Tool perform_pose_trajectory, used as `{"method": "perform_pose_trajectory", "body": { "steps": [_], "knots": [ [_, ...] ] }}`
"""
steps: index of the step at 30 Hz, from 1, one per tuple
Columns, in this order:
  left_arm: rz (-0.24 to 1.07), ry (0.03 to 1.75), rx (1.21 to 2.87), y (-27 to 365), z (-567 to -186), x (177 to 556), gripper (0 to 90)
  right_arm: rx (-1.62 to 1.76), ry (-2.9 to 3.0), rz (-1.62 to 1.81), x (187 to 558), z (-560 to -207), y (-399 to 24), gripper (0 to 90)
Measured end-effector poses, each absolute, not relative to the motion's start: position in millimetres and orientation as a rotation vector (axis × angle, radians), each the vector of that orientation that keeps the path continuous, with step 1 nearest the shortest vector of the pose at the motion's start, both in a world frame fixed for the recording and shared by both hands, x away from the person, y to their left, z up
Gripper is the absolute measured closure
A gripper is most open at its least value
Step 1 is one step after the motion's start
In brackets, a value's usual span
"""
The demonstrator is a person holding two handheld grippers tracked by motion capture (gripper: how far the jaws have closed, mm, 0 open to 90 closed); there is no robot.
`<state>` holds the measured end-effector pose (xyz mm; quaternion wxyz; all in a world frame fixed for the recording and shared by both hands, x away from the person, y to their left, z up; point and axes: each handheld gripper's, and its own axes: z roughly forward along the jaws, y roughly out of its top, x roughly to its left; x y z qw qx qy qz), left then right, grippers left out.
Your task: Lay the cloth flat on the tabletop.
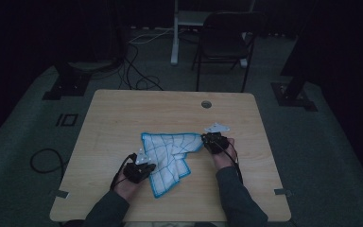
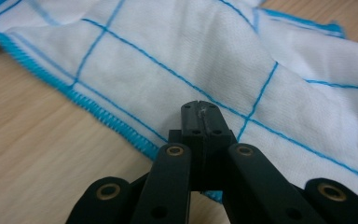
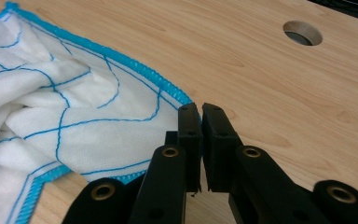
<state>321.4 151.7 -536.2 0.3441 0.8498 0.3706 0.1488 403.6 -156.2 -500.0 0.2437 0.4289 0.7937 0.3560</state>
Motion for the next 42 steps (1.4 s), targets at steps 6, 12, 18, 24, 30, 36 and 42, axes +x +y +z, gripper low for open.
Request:
{"method": "perform_pose_trajectory", "body": {
  "steps": [6,12,18,24,30,36,42],
  "knots": [
    [0.404,1.016,2.201,168,-535,326,90.0,1.176,2.157,0.973,404,-497,-160,87.3],
    [0.417,1.039,2.206,181,-534,332,90.0,1.18,2.151,0.967,405,-496,-163,87.3],
    [0.401,1.049,2.196,191,-534,337,90.0,1.175,2.15,0.956,406,-494,-166,87.3],
    [0.432,1.051,2.195,196,-534,340,90.0,1.164,2.15,0.931,410,-491,-169,87.3],
    [0.472,1.079,2.171,203,-536,343,90.0,1.175,2.145,0.882,414,-490,-173,87.5],
    [0.486,1.081,2.151,203,-538,341,90.0,1.16,2.145,0.889,412,-490,-170,83.8],
    [0.497,1.086,2.131,203,-539,340,90.0,1.139,2.126,0.972,395,-483,-164,75.9]
  ]
}}
